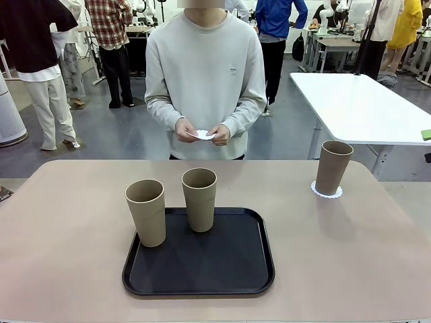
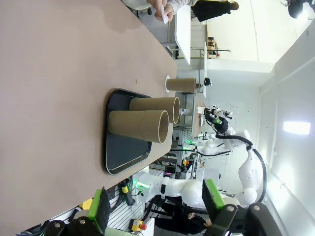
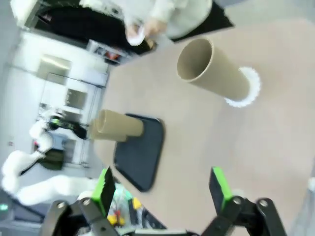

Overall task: Place coasters on the table and set cups on them.
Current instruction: Take one Reusable plastic cup from the Flat Tray and place it on a coaster set by the human.

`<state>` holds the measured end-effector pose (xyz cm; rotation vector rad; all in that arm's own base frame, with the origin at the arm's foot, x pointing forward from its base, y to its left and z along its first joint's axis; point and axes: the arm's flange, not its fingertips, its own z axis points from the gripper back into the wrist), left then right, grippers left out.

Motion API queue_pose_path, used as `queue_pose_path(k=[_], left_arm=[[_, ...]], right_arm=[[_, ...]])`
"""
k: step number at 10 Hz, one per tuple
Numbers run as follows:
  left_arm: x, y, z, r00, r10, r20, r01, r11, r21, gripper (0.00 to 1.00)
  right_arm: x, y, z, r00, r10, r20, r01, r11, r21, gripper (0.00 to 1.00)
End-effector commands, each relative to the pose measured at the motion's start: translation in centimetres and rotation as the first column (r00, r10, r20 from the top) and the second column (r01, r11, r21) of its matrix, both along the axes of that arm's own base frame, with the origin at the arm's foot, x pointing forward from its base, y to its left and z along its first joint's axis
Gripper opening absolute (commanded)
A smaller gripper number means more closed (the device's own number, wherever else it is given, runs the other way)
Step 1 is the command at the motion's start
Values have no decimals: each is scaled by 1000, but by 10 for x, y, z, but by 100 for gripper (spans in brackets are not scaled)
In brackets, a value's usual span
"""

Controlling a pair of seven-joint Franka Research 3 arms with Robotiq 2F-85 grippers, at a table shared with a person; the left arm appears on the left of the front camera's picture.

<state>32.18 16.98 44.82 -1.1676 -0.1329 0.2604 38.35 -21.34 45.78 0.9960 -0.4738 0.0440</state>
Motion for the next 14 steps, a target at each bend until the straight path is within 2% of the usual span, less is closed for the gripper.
queue_pose_path(k=[1,4,6,8,9,14], left_arm=[[0,0,2,1000,2,14,-1,1000,-19,100],[0,0,2,1000,2,14,-1,1000,-19,100],[0,0,2,1000,2,14,-1,1000,-19,100],[0,0,2,1000,2,14,-1,1000,-19,100],[0,0,2,1000,2,14,-1,1000,-19,100],[0,0,2,1000,2,14,-1,1000,-19,100]], right_arm=[[-2,-25,-25,999,43,13,-44,994,99,100],[-15,-53,-43,991,131,-35,-126,984,126,100],[-13,-59,-45,991,127,-41,-121,984,128,100],[-9,-63,-48,989,151,-7,-148,978,145,100],[-14,-56,-46,993,109,-45,-101,985,138,100],[-14,-56,-46,993,109,-45,-101,985,138,100]])
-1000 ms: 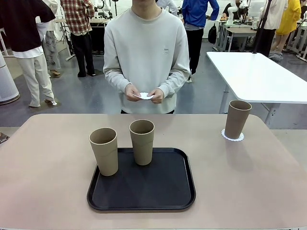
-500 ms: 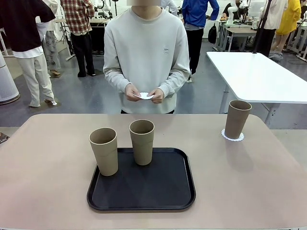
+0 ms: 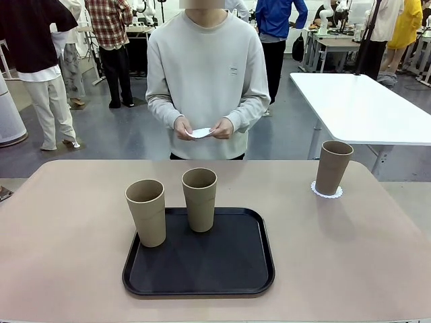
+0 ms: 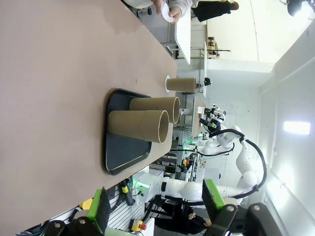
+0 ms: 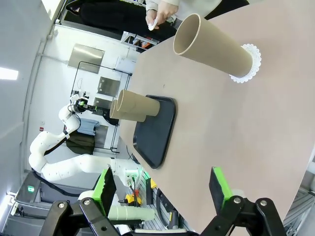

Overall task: Place coasters on the table and set cups on them.
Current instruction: Take one Reusable plastic cup from the Flat Tray and place it on a coaster set by the human.

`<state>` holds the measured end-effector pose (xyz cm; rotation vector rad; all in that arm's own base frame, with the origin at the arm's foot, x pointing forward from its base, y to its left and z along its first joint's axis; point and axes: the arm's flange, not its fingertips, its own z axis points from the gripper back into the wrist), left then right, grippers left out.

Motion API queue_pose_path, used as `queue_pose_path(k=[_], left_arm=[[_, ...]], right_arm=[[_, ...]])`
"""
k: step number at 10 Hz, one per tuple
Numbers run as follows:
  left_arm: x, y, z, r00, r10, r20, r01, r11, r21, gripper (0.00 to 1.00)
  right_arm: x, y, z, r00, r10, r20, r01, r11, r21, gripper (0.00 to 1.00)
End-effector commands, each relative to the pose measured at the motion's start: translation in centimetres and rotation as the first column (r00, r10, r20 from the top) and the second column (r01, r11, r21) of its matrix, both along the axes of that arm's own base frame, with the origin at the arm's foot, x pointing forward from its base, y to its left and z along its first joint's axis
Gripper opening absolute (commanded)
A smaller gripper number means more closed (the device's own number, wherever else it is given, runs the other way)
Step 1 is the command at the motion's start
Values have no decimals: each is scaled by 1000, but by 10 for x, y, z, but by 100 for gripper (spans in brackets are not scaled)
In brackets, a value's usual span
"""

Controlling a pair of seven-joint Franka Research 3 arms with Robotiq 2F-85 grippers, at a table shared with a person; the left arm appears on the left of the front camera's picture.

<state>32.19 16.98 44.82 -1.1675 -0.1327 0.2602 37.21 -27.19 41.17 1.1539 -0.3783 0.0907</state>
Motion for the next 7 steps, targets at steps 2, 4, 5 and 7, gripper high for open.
queue_pose_path(k=[2,4,5,7], left_arm=[[0,1,2,1000,2,14,-2,1000,-19,100],[0,1,2,1000,2,14,-2,1000,-19,100],[0,1,2,1000,2,14,-2,1000,-19,100],[0,1,2,1000,2,14,-2,1000,-19,100]], right_arm=[[-2,2,0,1000,-8,-4,8,1000,1,100],[-2,2,0,1000,-8,-4,8,1000,1,100],[-2,2,0,1000,-8,-4,8,1000,1,100],[-2,2,0,1000,-8,-4,8,1000,1,100]])
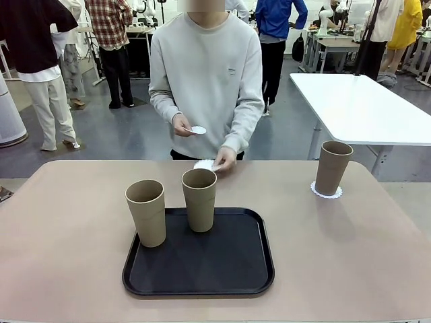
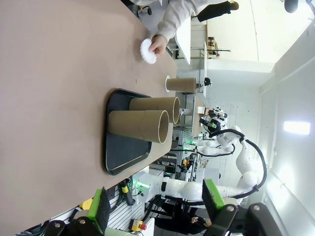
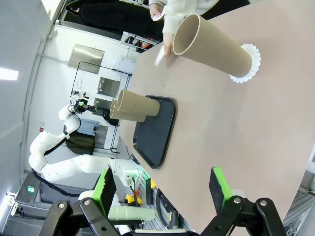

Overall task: Place coasters on the table and set cups on them.
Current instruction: Take one Reusable plastic cup from the Flat Tray and place it on a coaster set by the human.

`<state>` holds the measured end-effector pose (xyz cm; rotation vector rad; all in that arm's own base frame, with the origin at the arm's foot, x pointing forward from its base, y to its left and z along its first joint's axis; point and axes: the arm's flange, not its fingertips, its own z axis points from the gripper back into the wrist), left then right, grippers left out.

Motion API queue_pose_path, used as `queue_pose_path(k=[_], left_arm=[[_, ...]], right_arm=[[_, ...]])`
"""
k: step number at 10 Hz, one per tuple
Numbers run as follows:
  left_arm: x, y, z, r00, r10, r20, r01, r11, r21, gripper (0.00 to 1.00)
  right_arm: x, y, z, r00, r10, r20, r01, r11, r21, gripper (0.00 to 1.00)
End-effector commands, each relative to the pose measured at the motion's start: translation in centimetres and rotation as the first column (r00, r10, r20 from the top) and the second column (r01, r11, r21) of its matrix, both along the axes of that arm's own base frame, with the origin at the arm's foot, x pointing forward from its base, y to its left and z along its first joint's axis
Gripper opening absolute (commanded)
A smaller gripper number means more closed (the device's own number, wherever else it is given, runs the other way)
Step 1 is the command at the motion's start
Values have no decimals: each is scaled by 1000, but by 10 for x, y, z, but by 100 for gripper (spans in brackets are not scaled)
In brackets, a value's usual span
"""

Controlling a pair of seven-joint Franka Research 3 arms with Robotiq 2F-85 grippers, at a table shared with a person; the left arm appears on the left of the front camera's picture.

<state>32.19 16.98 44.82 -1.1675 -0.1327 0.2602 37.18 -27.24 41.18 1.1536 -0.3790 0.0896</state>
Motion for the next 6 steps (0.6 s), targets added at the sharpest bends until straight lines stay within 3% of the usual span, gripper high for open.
queue_pose_path(k=[1,6], left_arm=[[0,1,2,1000,2,14,-2,1000,-19,100],[0,1,2,1000,2,14,-2,1000,-19,100]], right_arm=[[-2,3,0,1000,-7,-4,7,1000,1,100],[-2,3,0,1000,-7,-4,7,1000,1,100]])
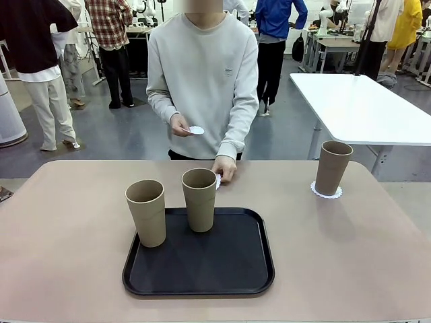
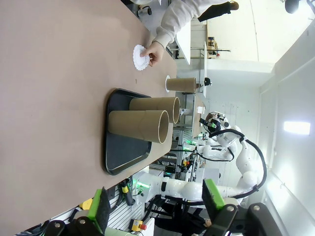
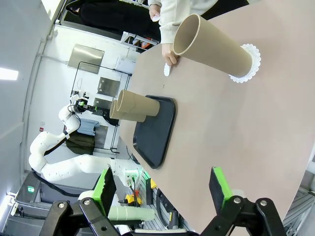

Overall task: Place coasters on the table and set cups on them.
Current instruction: Take one Reusable plastic cup from the Flat Tray and place it on a coaster set by the human.

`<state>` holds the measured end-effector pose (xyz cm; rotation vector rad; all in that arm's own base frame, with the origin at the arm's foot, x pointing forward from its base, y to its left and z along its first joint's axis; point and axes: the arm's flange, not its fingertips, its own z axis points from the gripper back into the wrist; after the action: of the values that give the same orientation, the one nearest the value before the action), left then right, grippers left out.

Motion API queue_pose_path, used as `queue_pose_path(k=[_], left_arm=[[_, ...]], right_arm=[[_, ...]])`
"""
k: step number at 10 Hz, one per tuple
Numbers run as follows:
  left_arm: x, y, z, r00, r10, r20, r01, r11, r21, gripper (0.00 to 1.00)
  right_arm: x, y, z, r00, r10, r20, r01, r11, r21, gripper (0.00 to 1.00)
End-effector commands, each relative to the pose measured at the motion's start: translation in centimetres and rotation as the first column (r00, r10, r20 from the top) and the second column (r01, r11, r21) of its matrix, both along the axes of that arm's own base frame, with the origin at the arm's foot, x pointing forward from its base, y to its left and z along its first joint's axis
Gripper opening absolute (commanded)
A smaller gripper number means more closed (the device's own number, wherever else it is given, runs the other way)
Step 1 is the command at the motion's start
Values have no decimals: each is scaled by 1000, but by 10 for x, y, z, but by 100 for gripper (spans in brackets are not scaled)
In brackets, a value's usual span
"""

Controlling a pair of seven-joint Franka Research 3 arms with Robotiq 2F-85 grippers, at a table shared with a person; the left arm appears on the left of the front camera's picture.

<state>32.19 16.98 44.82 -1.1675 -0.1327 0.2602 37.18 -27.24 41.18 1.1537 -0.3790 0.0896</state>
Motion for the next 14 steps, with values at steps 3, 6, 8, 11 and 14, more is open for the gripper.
queue_pose_path(k=[3,6,8,11,14], left_arm=[[0,1,2,1000,2,14,-2,1000,-19,100],[0,1,2,1000,2,14,-2,1000,-19,100],[0,1,2,1000,2,14,-2,1000,-19,100],[0,1,2,1000,2,14,-2,1000,-19,100],[0,1,2,1000,2,14,-2,1000,-19,100]], right_arm=[[-2,3,0,1000,-7,-4,7,1000,1,100],[-2,3,0,1000,-7,-4,7,1000,1,100],[-2,3,0,1000,-7,-4,7,1000,1,100],[-2,3,0,1000,-7,-4,7,1000,1,100],[-2,3,0,1000,-7,-4,7,1000,1,100]])
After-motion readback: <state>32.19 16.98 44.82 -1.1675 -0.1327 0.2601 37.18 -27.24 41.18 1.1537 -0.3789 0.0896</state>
